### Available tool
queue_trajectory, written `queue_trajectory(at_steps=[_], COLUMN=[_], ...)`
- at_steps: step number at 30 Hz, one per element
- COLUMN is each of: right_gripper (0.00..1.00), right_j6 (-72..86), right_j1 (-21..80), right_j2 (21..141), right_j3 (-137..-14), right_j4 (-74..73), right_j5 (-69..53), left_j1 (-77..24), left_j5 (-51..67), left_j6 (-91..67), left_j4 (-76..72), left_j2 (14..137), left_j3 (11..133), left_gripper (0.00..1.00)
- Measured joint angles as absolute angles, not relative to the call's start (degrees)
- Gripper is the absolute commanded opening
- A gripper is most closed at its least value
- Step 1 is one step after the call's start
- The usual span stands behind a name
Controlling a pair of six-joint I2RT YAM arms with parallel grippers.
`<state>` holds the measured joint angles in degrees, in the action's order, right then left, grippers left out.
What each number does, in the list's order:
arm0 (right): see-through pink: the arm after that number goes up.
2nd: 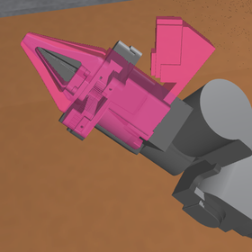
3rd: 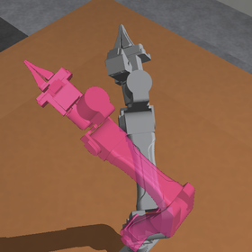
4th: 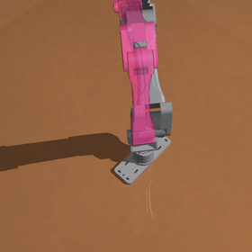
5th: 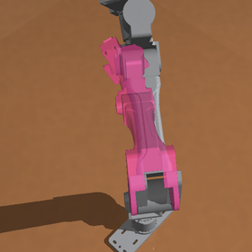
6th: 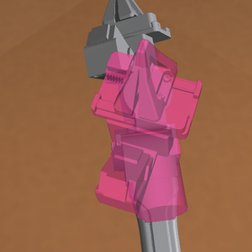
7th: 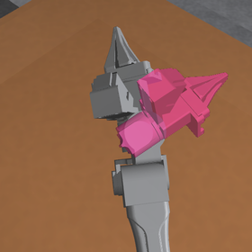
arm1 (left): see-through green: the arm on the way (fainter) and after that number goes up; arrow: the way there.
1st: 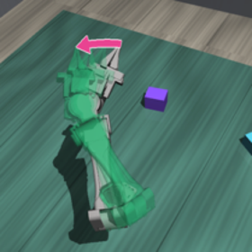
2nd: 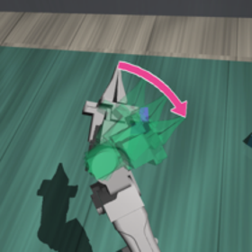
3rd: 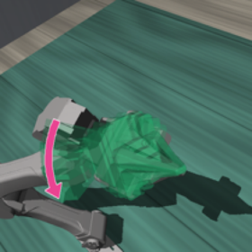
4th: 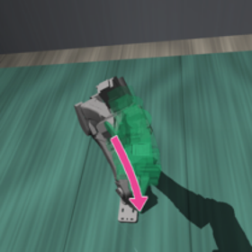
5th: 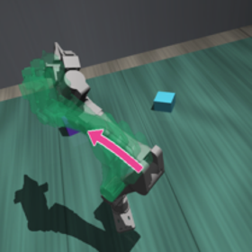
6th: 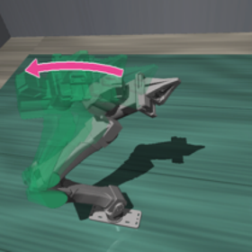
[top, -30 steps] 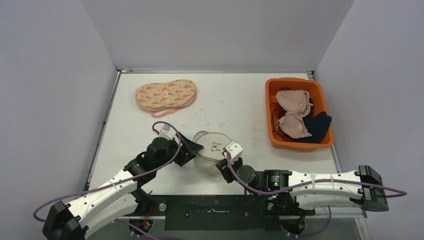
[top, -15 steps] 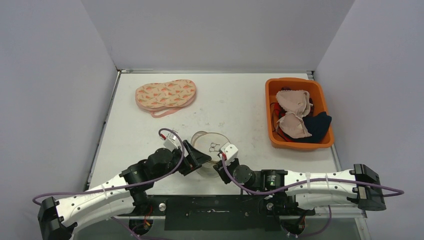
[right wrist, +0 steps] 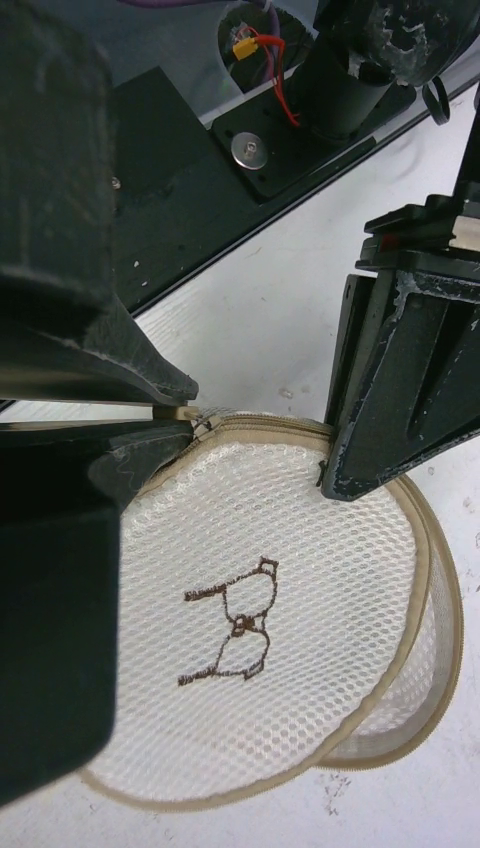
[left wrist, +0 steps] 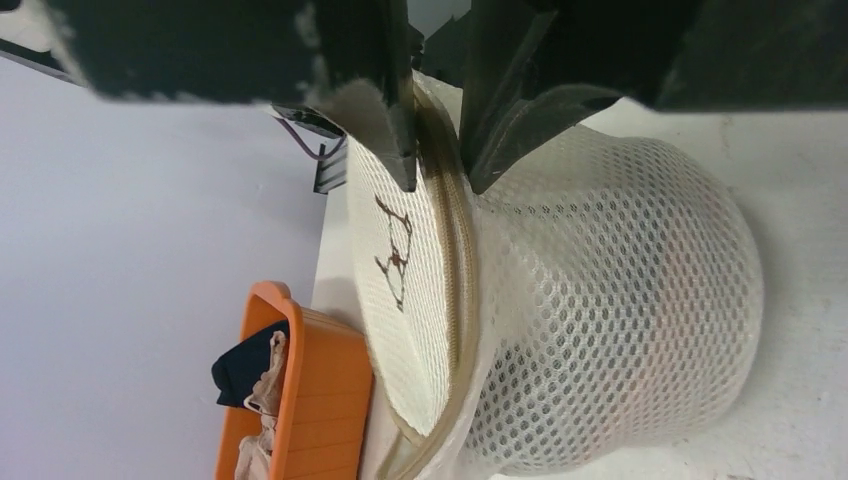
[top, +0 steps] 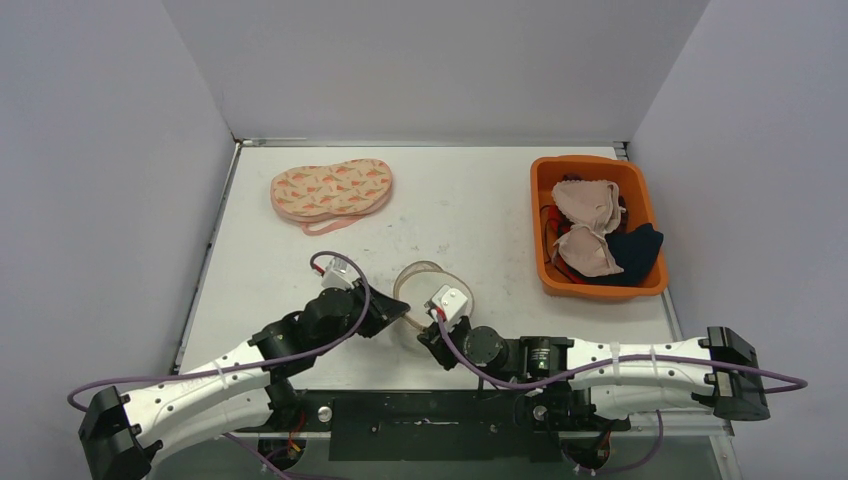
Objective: Unzip the laundry bag and remove the bra
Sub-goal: Unzip the laundry bag at the center of the board.
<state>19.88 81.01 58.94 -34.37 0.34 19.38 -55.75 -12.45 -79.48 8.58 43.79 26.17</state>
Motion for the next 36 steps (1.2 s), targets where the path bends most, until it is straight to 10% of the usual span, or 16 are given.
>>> queue_trajectory(at_steps=[5,36], right_gripper=[0.05,0.05], right_j6=[19.9,26.4], right_j1=[81.0,80.2], right_j2=[58.9,54.6], right_j3=[-34.7,-32.8], right_j4=[0.2,-5.3], right_j5=[19.2,26.3], left_j1=[-54.9,-53.8], left_j5=[-12.2,-14.7], left_j6=[-79.7,-83.9], left_j4=[8.3,8.8], left_j2=[44.2,39.9], left_j3=[26.2,23.4], left_gripper=[0.00,0.00])
